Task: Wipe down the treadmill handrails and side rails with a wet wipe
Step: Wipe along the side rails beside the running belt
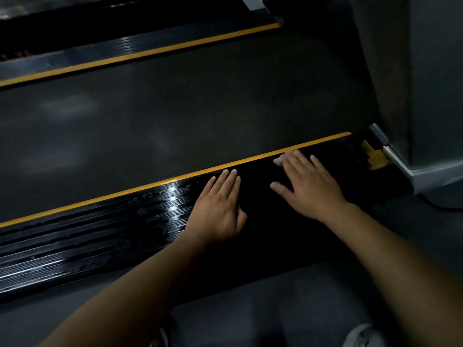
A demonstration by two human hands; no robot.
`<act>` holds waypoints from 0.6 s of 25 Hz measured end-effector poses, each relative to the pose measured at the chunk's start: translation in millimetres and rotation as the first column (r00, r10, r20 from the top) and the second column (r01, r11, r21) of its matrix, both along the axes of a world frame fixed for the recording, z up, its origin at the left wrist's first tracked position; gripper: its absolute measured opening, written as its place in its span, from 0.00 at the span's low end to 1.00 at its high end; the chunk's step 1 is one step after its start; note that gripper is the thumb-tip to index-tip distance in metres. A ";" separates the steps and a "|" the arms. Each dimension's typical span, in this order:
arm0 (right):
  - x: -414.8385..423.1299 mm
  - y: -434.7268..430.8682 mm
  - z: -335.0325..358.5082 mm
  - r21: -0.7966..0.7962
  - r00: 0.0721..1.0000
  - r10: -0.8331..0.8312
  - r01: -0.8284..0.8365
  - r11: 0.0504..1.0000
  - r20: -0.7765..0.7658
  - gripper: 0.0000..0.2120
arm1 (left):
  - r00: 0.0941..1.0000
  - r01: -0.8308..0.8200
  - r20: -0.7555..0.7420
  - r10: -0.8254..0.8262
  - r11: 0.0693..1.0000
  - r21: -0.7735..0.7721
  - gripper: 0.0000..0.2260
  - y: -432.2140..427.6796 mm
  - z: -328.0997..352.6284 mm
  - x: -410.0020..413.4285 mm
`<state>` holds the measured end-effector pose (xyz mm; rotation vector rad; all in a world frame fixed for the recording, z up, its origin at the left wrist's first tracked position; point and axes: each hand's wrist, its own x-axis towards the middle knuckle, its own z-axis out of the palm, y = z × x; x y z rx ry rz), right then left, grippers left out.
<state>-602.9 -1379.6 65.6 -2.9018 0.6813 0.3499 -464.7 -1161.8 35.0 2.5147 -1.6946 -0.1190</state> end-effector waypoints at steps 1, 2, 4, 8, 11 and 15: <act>-2.4 -7.8 2.4 0.035 0.998 -0.067 0.067 0.997 0.009 0.48 | 1.000 0.001 -0.006 -0.001 1.000 0.002 0.35 -0.5 0.4 0.4; -3.7 -8.8 2.8 0.053 0.994 -0.112 0.111 0.992 0.009 0.49 | 1.000 0.000 -0.010 0.000 1.000 0.006 0.35 -0.1 0.6 -0.3; -5.8 4.1 -4.9 -0.013 0.998 -0.053 0.054 0.998 0.026 0.48 | 1.000 -0.001 -0.011 0.001 1.000 0.011 0.35 0.6 1.2 -0.7; -25.3 -8.2 -9.5 -0.011 0.997 -0.008 0.008 1.000 0.074 0.53 | 1.000 -0.001 -0.027 0.002 1.000 0.008 0.34 1.4 1.4 -0.6; -34.0 -5.5 -11.0 0.001 0.991 -0.057 0.057 0.998 0.124 0.51 | 1.000 -0.003 -0.031 0.003 1.000 0.009 0.35 1.6 2.3 -0.3; -47.7 5.6 -17.8 -0.069 0.992 0.032 -0.023 0.997 0.125 0.49 | 0.999 -0.003 -0.034 0.003 1.000 0.005 0.35 1.3 3.1 -1.4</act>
